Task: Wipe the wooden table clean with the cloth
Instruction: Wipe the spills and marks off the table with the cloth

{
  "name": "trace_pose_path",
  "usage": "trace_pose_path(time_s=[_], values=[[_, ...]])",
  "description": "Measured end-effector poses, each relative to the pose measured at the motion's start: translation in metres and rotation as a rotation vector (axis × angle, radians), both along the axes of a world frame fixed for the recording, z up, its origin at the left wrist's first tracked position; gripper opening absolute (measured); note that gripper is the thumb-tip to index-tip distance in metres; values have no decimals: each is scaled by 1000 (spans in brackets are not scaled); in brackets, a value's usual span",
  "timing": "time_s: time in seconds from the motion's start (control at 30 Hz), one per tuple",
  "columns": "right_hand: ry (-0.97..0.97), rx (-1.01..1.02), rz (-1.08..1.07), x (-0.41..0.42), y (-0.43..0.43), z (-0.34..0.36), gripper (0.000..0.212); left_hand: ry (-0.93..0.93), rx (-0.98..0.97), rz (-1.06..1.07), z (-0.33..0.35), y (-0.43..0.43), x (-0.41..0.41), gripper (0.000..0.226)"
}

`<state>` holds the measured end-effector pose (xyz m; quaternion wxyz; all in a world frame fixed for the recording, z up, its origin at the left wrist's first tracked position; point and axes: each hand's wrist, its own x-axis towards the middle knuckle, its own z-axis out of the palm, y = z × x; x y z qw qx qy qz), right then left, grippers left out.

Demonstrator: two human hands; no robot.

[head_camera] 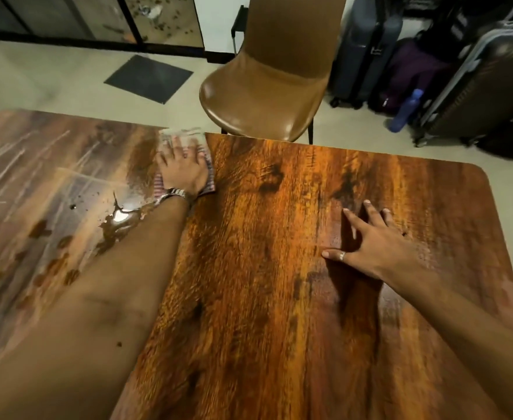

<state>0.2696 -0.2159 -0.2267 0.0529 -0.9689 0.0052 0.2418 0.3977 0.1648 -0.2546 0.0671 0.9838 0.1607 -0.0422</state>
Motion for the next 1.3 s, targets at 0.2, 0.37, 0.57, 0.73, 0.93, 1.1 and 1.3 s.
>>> trace_pose_path(time_s=[0.2,0.37,0.57,0.73,0.93,1.1,1.3], values=[[29,-16,-47,-3,-5,4,129,-29,-12,-391,-1,-163,7,60],[79,-37,-107,-14,7,13,129,-18,-32,-587,0,-213,-40,60],[104,-33,-131,-66,36,23,133,-42,-95,-574,7,-185,-149,57],[177,-34,-77,-120,59,28,137,-25,-104,-500,6,-154,-249,57],[182,-41,27,-216,63,33,134,-21,-124,-412,6,-154,-379,57],[165,-2,105,-287,65,32,131,-10,-141,-311,10,-154,-460,57],[132,14,155,-328,61,25,122,14,-189,-247,8,-153,-514,60]])
